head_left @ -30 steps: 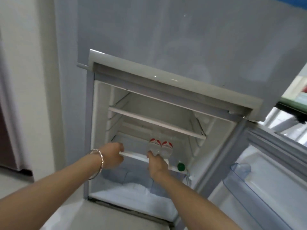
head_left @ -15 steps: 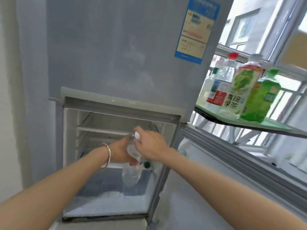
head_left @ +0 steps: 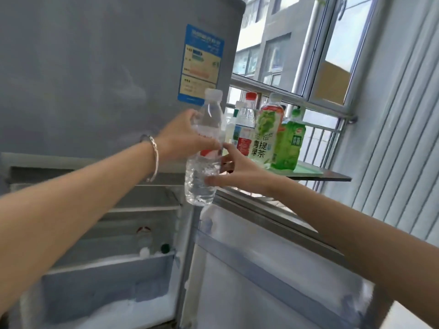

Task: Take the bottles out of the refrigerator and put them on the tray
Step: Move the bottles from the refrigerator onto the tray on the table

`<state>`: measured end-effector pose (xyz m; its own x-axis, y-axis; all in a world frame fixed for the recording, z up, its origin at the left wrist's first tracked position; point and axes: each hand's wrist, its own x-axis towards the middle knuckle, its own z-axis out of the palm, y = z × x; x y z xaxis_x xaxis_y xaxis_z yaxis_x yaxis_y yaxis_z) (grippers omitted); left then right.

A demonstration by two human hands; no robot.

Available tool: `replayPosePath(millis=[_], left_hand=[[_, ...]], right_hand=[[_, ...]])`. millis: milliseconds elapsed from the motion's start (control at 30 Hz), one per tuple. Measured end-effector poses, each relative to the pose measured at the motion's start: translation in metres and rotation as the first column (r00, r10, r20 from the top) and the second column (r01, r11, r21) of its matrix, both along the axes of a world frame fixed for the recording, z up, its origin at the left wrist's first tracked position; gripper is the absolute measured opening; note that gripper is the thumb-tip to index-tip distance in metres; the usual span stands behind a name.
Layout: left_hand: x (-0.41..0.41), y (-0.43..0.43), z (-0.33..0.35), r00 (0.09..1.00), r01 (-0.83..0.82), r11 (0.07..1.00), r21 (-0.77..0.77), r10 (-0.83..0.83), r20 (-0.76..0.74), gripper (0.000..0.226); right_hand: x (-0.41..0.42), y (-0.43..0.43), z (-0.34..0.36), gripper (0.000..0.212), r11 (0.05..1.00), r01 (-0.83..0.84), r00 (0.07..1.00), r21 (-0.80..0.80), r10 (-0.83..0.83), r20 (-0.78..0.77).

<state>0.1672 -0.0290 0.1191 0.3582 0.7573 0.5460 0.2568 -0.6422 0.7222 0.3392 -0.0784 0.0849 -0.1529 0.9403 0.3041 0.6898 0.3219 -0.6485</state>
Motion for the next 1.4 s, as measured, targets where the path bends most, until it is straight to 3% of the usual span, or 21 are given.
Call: replayPosePath(millis=[100,167,267,367,467,767,833,900,967,1067,1233,1400], left_hand=[[0.040,-0.001,0.029,0.991,0.091,0.996,0.019,-0.093,0.095,0.081],[0.066,0.006,0.037,0.977,0.151,0.989,-0.003,-0.148,0.152,0.093],[0.103,0.021,0.035,0.981,0.149,0.982,-0.112,-0.132,0.143,0.078],[0.133,0.038,0.016,0.959,0.275,0.935,-0.222,-0.251,0.130,0.051],[0.152,0.054,0.000,0.949,0.313,0.930,-0.193,-0.299,0.102,0.051],[0.157,0.058,-0.013,0.952,0.299,0.943,-0.144,-0.283,0.118,0.039],[0.147,0.052,-0.016,0.980,0.199,0.976,-0.084,-0.195,0.046,0.040],[0.130,0.047,-0.020,0.998,0.052,0.999,-0.010,-0.052,-0.024,0.040],[0.108,0.044,-0.026,0.992,-0.082,0.994,0.071,0.088,-0.092,0.031],[0.062,0.044,-0.044,0.951,-0.233,0.962,0.140,0.256,-0.175,0.020],[-0.031,0.058,-0.114,0.869,-0.369,0.929,0.039,0.359,-0.341,0.018],[-0.096,0.074,-0.180,0.797,-0.507,0.858,-0.078,0.433,-0.422,0.019]], right_hand=[[0.026,0.014,0.008,0.087,0.971,0.126,0.987,0.202,-0.102,-0.125],[0.046,0.024,0.017,0.088,0.946,0.199,0.967,0.255,-0.147,-0.209],[0.079,0.045,0.026,0.083,0.924,0.276,0.937,0.264,-0.197,-0.289],[0.099,0.063,0.022,0.068,0.925,0.268,0.941,0.269,-0.192,-0.278],[0.113,0.078,0.014,0.048,0.940,0.208,0.953,0.270,-0.133,-0.272],[0.134,0.096,-0.002,0.040,0.968,0.188,0.953,0.164,-0.140,-0.268],[0.124,0.094,-0.006,0.042,0.879,0.356,0.909,0.318,-0.247,-0.336],[0.103,0.083,-0.009,0.037,0.689,0.497,0.862,0.527,-0.325,-0.389],[0.074,0.071,-0.011,0.028,0.632,0.412,0.910,0.657,-0.252,-0.328],[0.020,0.061,-0.023,0.026,0.746,0.252,0.967,0.616,-0.174,-0.184],[-0.068,0.083,-0.088,0.020,0.911,0.105,0.994,0.399,-0.099,-0.035],[-0.128,0.132,-0.172,0.021,0.992,0.047,0.993,0.115,-0.059,0.106]])
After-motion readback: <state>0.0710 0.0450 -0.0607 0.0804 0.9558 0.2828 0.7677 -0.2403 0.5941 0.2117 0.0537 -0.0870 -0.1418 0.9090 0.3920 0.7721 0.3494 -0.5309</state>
